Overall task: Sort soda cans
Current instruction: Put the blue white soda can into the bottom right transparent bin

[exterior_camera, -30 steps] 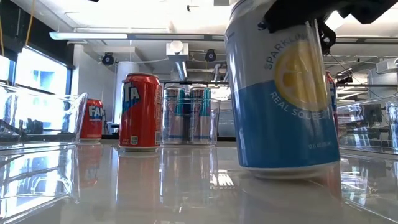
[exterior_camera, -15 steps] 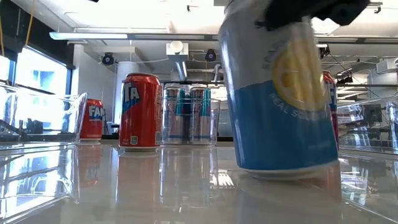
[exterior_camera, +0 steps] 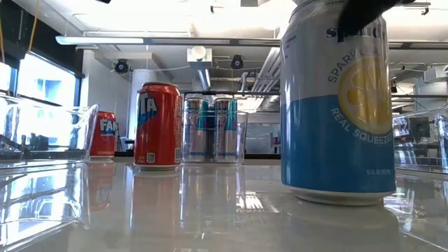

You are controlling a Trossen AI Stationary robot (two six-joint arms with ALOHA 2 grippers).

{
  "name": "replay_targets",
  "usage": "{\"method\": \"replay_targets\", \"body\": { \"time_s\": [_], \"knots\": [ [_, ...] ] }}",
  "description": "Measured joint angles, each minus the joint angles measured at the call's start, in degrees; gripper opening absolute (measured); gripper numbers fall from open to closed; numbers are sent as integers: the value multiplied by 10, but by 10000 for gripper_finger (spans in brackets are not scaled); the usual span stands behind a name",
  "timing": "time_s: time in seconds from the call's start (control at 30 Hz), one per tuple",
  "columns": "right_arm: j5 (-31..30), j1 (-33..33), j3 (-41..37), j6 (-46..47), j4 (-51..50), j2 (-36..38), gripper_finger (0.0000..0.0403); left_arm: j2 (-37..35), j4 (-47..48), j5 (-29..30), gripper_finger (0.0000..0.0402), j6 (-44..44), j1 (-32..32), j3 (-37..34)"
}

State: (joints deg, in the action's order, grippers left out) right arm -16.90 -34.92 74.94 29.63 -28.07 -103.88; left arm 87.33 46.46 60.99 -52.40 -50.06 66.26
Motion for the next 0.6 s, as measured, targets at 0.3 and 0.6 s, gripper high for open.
{"method": "replay_targets", "body": {
  "time_s": [0.3,0.6],
  "knots": [
    [63,17,10,-30,-8,0,342,0,0,-4,346,0,0,0],
    [52,22,56,-75,-79,0,342,0,0,-4,346,0,2,0]
  ]
}}
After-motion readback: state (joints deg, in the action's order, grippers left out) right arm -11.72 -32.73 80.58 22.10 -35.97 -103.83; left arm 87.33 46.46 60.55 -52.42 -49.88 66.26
